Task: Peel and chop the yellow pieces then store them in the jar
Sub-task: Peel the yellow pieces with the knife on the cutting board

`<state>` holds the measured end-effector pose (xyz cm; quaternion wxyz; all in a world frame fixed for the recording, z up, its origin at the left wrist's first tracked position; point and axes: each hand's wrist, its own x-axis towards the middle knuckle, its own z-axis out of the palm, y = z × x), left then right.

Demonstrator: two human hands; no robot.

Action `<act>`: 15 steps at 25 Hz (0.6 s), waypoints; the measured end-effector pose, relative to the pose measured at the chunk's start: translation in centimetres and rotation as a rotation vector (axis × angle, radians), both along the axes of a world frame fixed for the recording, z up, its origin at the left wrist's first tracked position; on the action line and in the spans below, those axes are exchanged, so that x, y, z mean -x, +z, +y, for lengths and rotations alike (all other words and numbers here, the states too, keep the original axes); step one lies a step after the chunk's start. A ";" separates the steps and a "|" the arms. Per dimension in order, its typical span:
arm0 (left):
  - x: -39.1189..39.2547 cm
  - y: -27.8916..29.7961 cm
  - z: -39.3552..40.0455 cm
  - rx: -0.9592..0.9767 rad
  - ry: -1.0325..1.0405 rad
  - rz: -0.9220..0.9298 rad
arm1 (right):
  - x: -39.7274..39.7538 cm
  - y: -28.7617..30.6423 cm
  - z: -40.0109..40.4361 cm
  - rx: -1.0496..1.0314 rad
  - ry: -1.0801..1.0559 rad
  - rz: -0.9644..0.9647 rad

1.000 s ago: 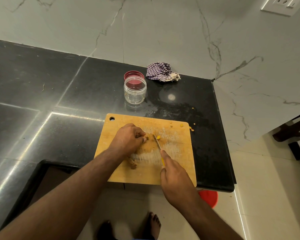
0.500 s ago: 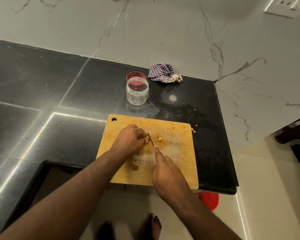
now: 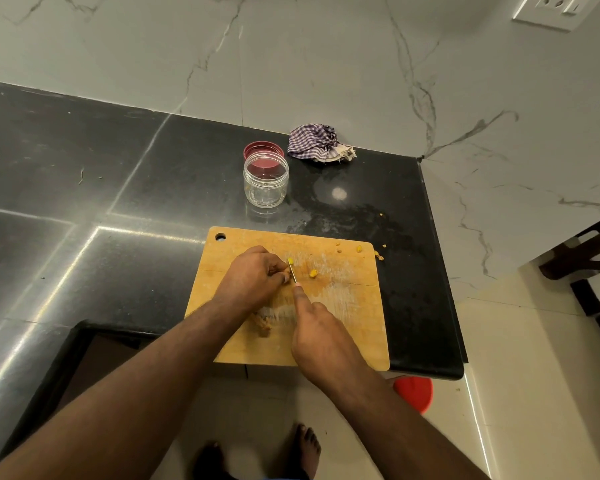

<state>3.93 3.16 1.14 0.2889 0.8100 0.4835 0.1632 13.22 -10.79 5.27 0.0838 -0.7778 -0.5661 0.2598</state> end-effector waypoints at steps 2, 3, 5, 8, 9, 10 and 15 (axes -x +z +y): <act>-0.2 0.1 0.0 -0.003 0.015 0.010 | -0.1 -0.1 -0.4 0.005 -0.004 0.008; -0.3 0.2 -0.1 0.004 0.019 0.018 | -0.1 -0.2 -0.8 0.006 -0.007 0.015; -0.3 0.2 -0.1 0.010 0.020 0.029 | -0.1 -0.3 -1.5 -0.003 -0.021 0.021; -0.3 0.3 -0.1 0.014 0.026 0.037 | 0.1 -0.5 -1.7 -0.012 -0.028 0.030; -0.3 0.3 -0.2 0.017 0.029 0.039 | 0.3 -0.6 -1.9 -0.012 -0.031 0.029; -0.4 0.4 -0.2 0.021 0.033 0.042 | 0.3 -0.6 -2.0 -0.006 -0.033 0.027; -0.2 0.3 -0.1 0.022 0.021 0.045 | 0.2 -0.5 -1.3 0.004 -0.024 0.013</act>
